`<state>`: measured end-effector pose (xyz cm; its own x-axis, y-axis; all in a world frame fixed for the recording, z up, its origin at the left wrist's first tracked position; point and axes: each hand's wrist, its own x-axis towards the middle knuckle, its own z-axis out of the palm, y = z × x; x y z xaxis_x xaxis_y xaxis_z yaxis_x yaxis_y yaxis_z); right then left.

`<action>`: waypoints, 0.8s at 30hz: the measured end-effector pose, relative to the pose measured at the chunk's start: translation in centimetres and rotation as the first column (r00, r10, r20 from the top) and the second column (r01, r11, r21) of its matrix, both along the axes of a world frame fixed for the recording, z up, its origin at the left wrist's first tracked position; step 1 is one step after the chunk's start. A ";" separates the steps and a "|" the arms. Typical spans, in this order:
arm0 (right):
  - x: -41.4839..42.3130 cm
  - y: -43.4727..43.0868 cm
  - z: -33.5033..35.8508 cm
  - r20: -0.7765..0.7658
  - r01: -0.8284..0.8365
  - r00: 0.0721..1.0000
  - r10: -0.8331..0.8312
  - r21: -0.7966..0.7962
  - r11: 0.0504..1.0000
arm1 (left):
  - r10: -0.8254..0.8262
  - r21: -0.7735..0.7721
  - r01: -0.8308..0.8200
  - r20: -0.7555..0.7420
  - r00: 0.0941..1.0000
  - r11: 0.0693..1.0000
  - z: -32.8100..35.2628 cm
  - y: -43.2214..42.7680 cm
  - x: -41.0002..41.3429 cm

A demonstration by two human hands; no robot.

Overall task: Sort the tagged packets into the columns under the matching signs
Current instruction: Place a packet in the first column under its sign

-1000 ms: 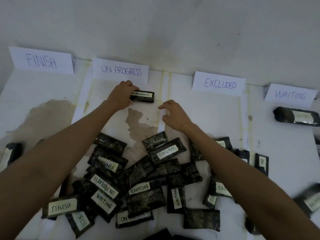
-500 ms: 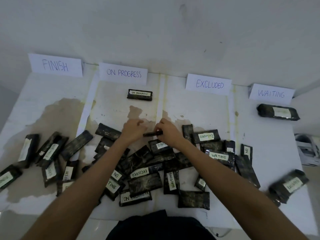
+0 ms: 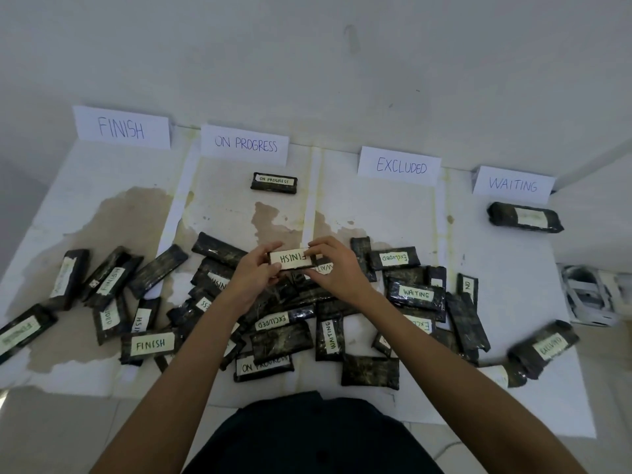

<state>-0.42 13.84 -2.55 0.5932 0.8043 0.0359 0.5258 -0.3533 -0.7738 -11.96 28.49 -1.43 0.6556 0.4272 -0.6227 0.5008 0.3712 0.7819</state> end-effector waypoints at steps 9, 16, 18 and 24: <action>-0.7 1.2 1.7 -0.193 -0.011 0.981 -0.001 -0.062 0.998 | 0.206 0.063 -0.205 -0.016 0.978 0.977 0.9 0.7 0.3; -2.7 4.9 2.5 -0.464 0.051 0.881 -0.093 -0.103 0.993 | -0.030 0.382 0.021 0.016 0.999 0.924 2.8 1.6 -0.5; -3.4 5.7 2.6 -0.542 0.063 0.831 -0.126 -0.134 0.989 | -0.040 0.476 0.040 -0.010 0.999 0.878 2.8 1.7 -1.3; -5.2 7.7 3.4 -0.683 0.110 0.703 -0.196 -0.167 0.980 | -0.147 0.757 0.195 -0.132 0.980 0.624 1.8 1.5 -4.7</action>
<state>-5.59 21.55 0.85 0.5311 0.6733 -0.5144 -0.2124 -0.4819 -0.8501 -16.64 29.94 0.35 0.7440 0.6483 -0.1615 0.5406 -0.4422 0.7157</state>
